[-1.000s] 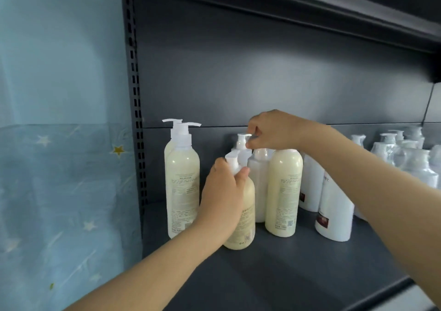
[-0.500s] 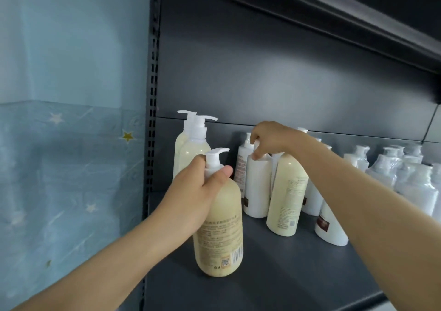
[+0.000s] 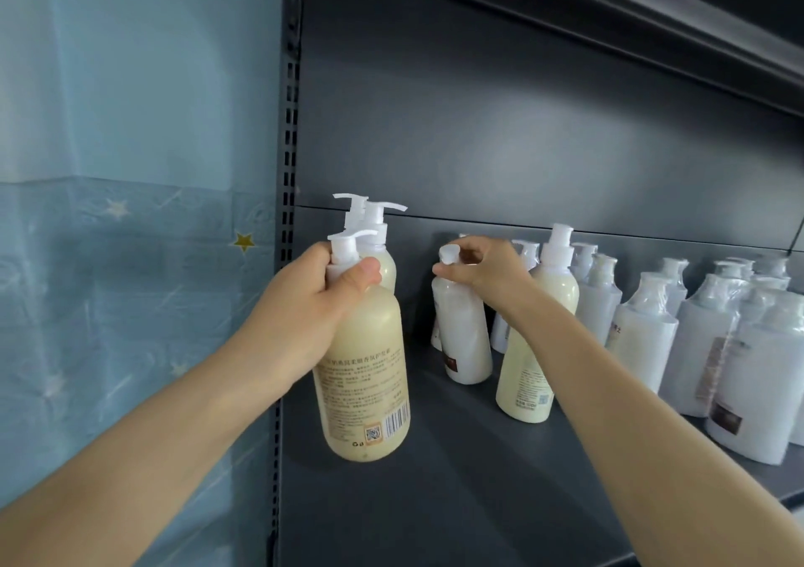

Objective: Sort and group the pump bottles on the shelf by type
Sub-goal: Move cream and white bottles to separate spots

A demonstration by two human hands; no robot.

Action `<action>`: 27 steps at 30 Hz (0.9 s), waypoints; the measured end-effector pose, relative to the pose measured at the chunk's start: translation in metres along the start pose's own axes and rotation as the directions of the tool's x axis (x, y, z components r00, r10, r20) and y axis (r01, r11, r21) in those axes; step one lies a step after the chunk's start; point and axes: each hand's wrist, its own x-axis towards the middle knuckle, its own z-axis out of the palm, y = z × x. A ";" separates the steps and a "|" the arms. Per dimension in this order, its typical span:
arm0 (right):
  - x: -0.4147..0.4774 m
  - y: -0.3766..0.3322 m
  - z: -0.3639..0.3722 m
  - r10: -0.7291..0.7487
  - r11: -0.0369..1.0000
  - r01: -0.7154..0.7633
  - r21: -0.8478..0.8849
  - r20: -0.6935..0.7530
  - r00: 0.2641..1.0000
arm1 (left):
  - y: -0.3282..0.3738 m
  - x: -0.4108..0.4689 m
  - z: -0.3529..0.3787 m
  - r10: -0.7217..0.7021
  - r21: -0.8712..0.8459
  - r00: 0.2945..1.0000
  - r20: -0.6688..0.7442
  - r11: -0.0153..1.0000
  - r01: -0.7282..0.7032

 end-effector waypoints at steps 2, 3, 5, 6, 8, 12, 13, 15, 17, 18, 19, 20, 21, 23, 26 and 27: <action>-0.001 0.006 0.008 0.006 1.000 -0.006 0.002 0.018 1.000 | 0.000 0.000 0.000 -0.002 0.001 1.000 0.000 1.000 0.002; -0.002 0.008 0.013 0.020 1.000 -0.020 0.002 0.018 1.000 | 0.000 -0.001 0.001 -0.004 0.005 1.000 0.004 1.000 0.004; -0.004 0.011 0.020 0.030 0.999 -0.030 -0.013 0.003 1.000 | 0.000 -0.001 0.001 -0.010 0.007 1.000 0.016 1.000 0.010; -0.005 0.012 0.024 0.024 1.000 -0.024 -0.016 -0.001 1.000 | -0.001 -0.001 0.002 -0.014 0.007 1.000 0.022 1.000 0.014; -0.008 0.012 0.029 0.002 1.000 -0.002 -0.020 -0.006 1.000 | -0.001 0.000 0.004 -0.023 0.003 0.999 0.033 1.000 0.023; -0.012 0.007 0.032 -0.078 0.988 0.083 -0.134 0.038 0.996 | -0.002 0.001 0.008 -0.032 -0.009 0.999 0.027 0.999 0.032; -0.014 0.005 0.031 -0.093 0.983 0.101 -0.154 0.055 0.994 | -0.002 0.002 0.009 -0.030 -0.012 0.999 0.028 0.999 0.030; -0.017 0.004 0.028 -0.094 0.989 0.100 -0.109 0.052 0.994 | -0.002 0.003 0.011 -0.024 -0.026 0.999 0.039 0.999 0.025; -0.024 0.003 0.023 -0.081 0.997 0.081 0.002 0.024 0.996 | -0.002 0.004 0.013 -0.021 -0.045 0.999 0.043 0.999 0.023; -0.028 0.004 0.021 -0.075 0.995 0.074 0.068 0.017 0.997 | -0.002 0.004 0.014 -0.021 -0.053 0.999 0.039 0.998 0.023; -0.033 0.004 0.019 -0.059 0.988 0.056 0.141 0.017 0.998 | -0.001 0.004 0.015 -0.019 -0.059 0.999 0.033 0.998 0.021; -0.038 0.004 0.016 -0.044 0.975 0.039 0.218 0.022 0.999 | -0.001 0.004 0.015 -0.018 -0.064 0.999 0.026 0.998 0.020; -0.043 0.003 0.013 -0.025 0.957 0.017 0.290 0.024 0.999 | 0.000 0.003 0.016 -0.017 -0.071 1.000 0.019 0.997 0.018; -0.052 0.001 0.005 0.007 0.913 -0.020 0.408 0.034 0.999 | 0.003 0.001 0.017 -0.013 -0.076 1.000 0.001 0.997 0.013; -0.066 -0.001 -0.012 0.018 0.858 -0.051 0.511 0.070 0.997 | 0.014 -0.004 0.021 -0.005 -0.076 1.000 -0.003 0.997 0.005; -0.071 0.000 -0.019 0.015 0.844 -0.058 0.533 0.084 0.996 | 0.019 -0.008 0.023 -0.001 -0.076 1.000 0.000 0.997 0.001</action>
